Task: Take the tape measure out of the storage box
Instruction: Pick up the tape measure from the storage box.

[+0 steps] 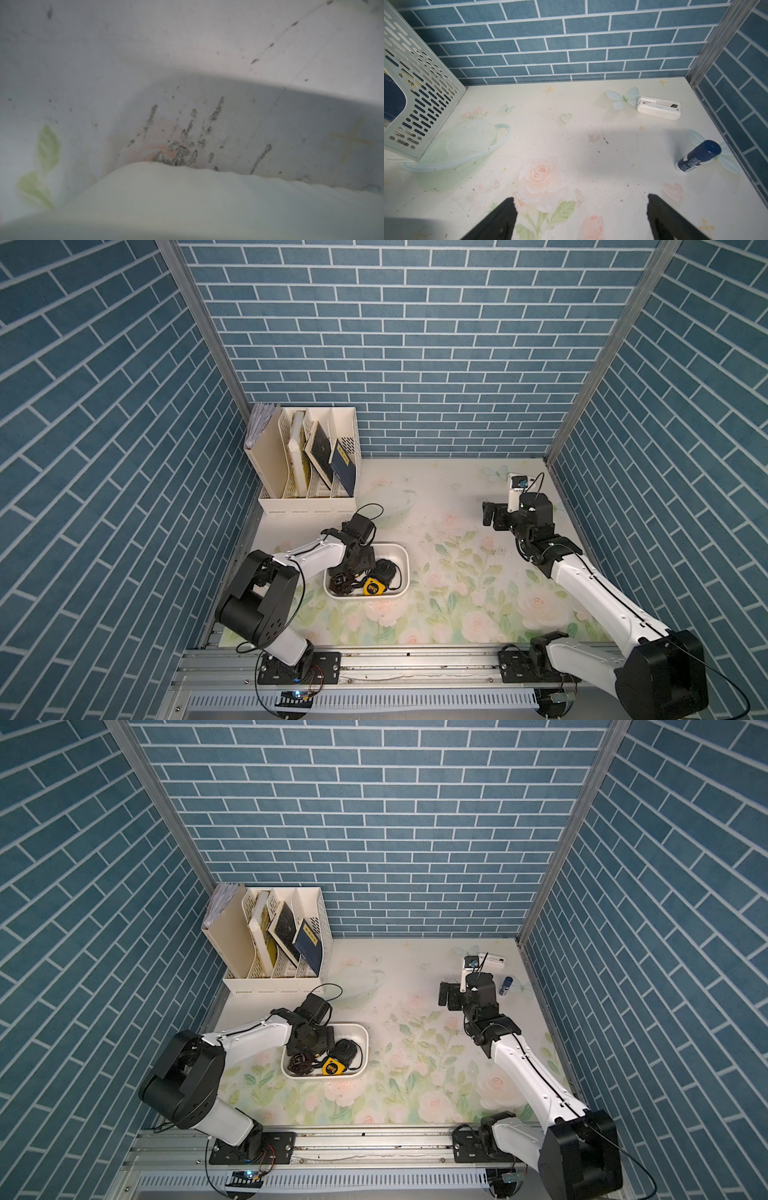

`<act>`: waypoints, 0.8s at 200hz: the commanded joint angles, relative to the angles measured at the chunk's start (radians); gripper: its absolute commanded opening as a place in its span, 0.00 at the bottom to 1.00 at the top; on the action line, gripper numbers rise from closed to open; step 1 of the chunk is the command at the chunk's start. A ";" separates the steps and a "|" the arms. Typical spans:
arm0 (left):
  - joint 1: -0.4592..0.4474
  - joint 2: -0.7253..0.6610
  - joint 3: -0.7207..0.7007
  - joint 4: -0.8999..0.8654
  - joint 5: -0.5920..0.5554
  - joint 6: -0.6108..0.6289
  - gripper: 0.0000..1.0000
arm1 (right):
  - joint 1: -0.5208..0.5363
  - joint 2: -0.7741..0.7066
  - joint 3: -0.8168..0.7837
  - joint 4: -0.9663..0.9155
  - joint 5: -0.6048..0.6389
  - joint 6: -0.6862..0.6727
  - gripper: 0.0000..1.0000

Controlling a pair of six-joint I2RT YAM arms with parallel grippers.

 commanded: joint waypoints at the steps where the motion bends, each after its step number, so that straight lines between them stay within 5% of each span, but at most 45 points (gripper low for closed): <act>1: 0.004 0.005 -0.012 0.001 0.015 0.005 0.77 | 0.005 0.007 -0.005 -0.013 0.020 0.032 1.00; 111: 0.004 -0.091 0.059 -0.095 -0.030 0.003 0.00 | 0.005 0.028 -0.019 0.012 0.009 0.051 1.00; 160: 0.004 -0.194 0.185 -0.216 -0.026 0.018 0.00 | 0.005 0.050 -0.031 0.039 -0.031 0.073 1.00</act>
